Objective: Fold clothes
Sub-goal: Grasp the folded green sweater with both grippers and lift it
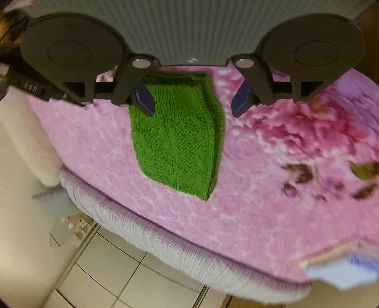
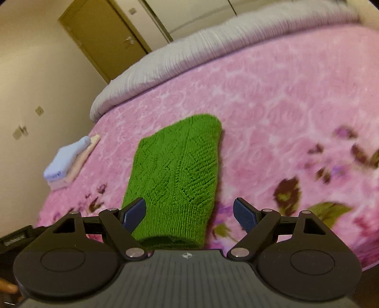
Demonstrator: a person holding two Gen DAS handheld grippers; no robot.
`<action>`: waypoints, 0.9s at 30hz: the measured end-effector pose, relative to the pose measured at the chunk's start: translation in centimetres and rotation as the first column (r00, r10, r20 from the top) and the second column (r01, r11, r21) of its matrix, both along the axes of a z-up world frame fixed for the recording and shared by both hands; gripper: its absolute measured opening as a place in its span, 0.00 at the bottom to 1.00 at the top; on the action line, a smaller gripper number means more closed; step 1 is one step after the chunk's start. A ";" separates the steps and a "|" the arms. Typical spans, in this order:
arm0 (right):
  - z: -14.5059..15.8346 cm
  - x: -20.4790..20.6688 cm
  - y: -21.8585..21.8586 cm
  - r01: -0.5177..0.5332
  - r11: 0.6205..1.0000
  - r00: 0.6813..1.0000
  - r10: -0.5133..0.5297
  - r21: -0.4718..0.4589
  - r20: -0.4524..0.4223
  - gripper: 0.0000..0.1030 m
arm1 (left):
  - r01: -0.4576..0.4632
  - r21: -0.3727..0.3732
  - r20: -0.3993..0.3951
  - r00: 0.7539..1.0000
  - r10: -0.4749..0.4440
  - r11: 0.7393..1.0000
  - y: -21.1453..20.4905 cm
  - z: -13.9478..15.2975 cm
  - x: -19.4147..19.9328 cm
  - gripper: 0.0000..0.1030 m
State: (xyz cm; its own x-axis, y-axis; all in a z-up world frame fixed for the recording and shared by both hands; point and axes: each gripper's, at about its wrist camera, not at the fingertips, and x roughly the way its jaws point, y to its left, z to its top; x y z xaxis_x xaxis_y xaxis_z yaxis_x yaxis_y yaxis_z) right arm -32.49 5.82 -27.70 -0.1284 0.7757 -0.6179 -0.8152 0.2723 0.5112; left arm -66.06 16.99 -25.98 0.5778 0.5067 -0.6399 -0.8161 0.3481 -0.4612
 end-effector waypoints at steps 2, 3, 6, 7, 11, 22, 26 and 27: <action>-1.4 0.8 1.4 0.006 1.000 0.998 -0.006 -0.016 -0.055 0.81 | -0.002 -0.062 0.052 0.999 0.006 0.998 2.3 -1.8 0.5 0.65; -2.2 1.3 2.0 0.009 1.000 0.997 -0.011 -0.022 -0.081 0.81 | -0.002 -0.086 0.070 0.998 0.008 0.996 3.4 -2.7 0.9 0.65; -4.5 2.8 3.9 0.020 0.999 0.985 -0.026 -0.039 -0.170 0.81 | 0.000 -0.149 0.106 0.994 0.016 0.989 6.6 -5.4 1.8 0.64; -5.2 3.3 4.6 0.022 0.999 0.978 -0.029 -0.040 -0.206 0.81 | -0.002 -0.171 0.127 0.992 0.024 0.985 7.8 -6.4 2.0 0.64; -7.9 5.3 7.2 0.030 0.999 0.938 -0.037 -0.027 -0.345 0.81 | 0.003 -0.254 0.222 0.973 0.055 0.967 11.6 -10.3 1.5 0.62; -11.5 6.9 14.6 -0.033 0.999 0.902 0.039 0.021 -0.429 0.74 | 0.195 -0.272 0.432 0.900 -0.062 0.942 17.9 -14.6 3.2 0.38; -11.6 6.7 17.0 -0.069 0.997 0.912 0.055 -0.019 -0.408 0.61 | 0.271 -0.326 0.470 0.878 -0.093 0.906 20.1 -15.7 4.3 0.31; -11.6 6.7 17.3 -0.070 0.997 0.912 0.048 -0.039 -0.408 0.55 | 0.273 -0.346 0.472 0.877 -0.084 0.898 20.4 -15.8 4.3 0.30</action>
